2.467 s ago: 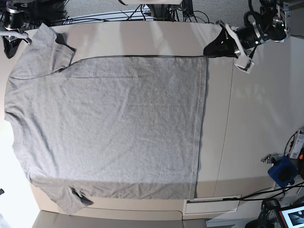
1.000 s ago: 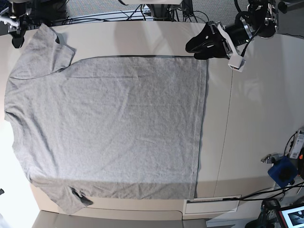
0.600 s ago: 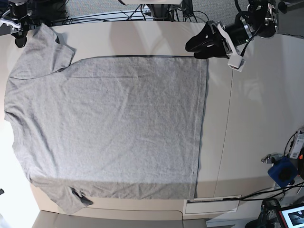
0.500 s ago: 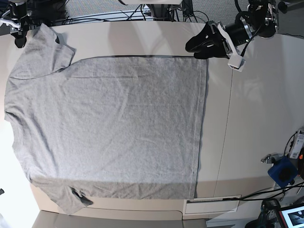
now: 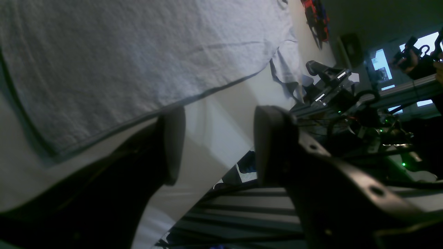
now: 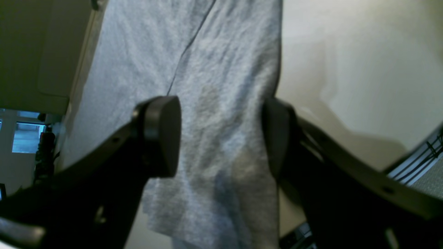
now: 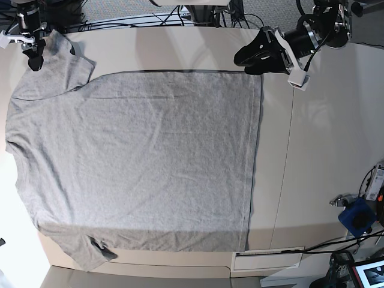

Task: Fold the T-shirt properly
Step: 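Grasp the shirt's shoulder edges with both grippers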

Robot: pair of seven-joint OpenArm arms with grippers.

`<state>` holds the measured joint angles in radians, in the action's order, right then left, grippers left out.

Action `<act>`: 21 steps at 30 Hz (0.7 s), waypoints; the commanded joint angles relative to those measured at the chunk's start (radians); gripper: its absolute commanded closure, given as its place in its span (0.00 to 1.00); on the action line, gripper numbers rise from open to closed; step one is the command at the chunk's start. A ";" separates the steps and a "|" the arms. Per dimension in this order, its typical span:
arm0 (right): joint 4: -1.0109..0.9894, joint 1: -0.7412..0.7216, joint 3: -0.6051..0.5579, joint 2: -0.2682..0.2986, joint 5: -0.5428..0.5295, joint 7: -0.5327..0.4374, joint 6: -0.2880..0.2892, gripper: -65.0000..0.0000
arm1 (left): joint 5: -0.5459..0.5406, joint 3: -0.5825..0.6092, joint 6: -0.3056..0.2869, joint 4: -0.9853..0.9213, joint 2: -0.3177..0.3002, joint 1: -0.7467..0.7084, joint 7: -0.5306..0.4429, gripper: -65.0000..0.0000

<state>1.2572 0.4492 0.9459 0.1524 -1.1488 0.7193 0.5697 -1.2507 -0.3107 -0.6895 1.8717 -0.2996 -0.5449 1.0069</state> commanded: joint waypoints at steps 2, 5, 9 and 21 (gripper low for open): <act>-0.001 0.020 -0.005 0.005 0.062 0.080 -0.029 0.43 | -0.037 -0.006 -0.009 0.018 -0.008 -0.001 -0.012 0.50; -0.001 0.031 -0.005 0.005 0.060 0.095 -0.029 0.43 | -0.037 -0.006 -0.009 0.018 -0.008 -0.001 -0.012 0.50; -0.001 0.033 -0.005 0.005 0.058 0.110 -0.029 0.43 | -0.037 -0.006 -0.009 0.018 -0.008 -0.001 -0.012 0.50; -0.001 0.036 -0.005 0.005 0.004 0.192 -0.028 0.43 | -0.037 -0.006 -0.009 0.018 -0.008 0.000 -0.021 0.50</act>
<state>1.2594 0.4683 0.9463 0.1577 -1.2121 0.8375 0.5774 -1.2507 -0.3107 -0.6895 1.8717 -0.2993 -0.5449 1.0050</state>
